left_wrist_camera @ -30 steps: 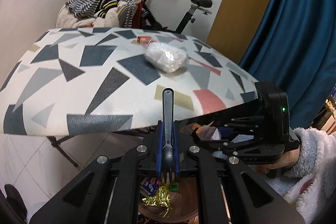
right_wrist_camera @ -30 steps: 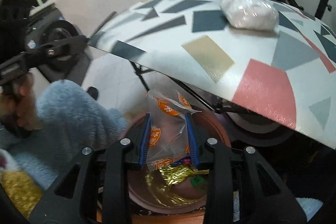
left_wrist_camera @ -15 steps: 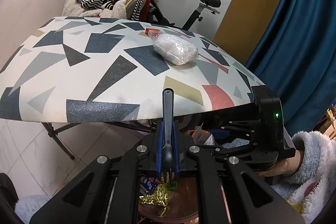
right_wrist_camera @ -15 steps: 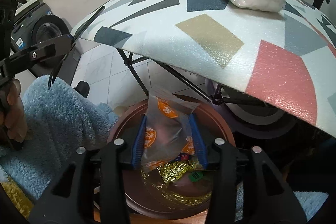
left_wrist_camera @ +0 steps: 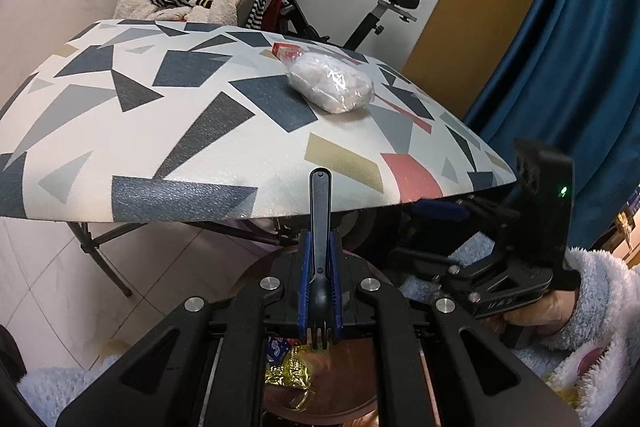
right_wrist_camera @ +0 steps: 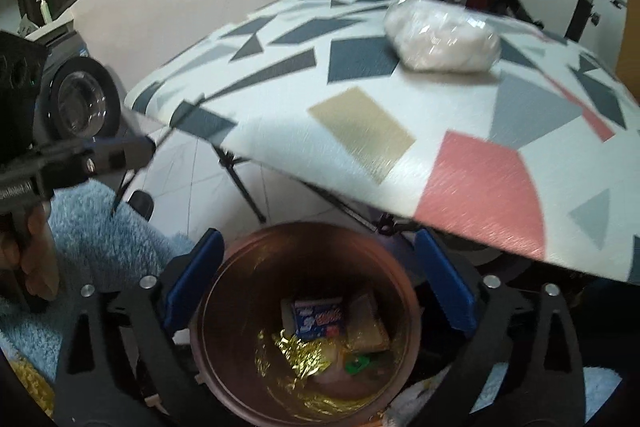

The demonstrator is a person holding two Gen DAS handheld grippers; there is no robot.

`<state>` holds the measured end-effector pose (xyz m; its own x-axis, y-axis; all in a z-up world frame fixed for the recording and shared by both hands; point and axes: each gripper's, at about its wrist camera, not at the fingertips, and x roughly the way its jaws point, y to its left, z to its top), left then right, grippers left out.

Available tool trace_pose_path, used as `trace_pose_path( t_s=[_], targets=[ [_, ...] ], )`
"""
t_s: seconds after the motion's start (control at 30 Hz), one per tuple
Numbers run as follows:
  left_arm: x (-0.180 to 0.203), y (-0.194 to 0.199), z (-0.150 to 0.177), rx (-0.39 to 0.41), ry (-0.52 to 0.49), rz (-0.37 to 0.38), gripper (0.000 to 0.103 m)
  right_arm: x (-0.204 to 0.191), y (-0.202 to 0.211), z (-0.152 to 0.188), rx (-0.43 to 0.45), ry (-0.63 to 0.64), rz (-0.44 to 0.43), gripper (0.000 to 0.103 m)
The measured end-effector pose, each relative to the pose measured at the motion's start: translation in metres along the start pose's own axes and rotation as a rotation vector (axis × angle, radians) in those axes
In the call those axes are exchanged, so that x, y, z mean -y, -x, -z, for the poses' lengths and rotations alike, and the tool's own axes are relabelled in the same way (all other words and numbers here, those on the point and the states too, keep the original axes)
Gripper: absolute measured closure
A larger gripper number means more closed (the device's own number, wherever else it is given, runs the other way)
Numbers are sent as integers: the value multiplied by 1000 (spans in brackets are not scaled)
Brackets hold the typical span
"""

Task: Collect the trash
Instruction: 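Lower the spoon and wrapper into the brown bin and open both grippers, then move both tools back over the table toward the white bag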

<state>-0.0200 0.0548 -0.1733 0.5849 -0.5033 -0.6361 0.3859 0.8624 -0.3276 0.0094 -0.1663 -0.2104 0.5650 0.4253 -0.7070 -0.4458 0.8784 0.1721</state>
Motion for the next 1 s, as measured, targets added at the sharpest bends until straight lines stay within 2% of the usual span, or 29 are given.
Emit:
trace_pose_path(
  t_s=[0.2, 0.47, 0.5, 0.6, 0.8, 0.83, 1.0],
  targets=[
    [4, -12, 2, -41, -13, -2, 94, 12, 12, -6, 50, -42, 48, 6],
    [12, -29, 6, -110, -56, -1, 93, 34, 18, -10, 71, -136, 56, 6],
    [12, -31, 7, -116, -56, 0, 89, 36, 19, -11, 73, -144, 57, 6],
    [10, -32, 7, -113, -44, -5, 47, 39, 19, -10, 74, -154, 57, 6],
    [2, -26, 5, -71, 3, -24, 9, 41, 18, -9, 70, -161, 56, 6],
    [1, -25, 5, -65, 5, -32, 6, 40, 17, -9, 70, -163, 56, 6],
    [1, -22, 2, -44, 3, -77, 6, 37, 17, -7, 69, -150, 67, 6]
  ],
)
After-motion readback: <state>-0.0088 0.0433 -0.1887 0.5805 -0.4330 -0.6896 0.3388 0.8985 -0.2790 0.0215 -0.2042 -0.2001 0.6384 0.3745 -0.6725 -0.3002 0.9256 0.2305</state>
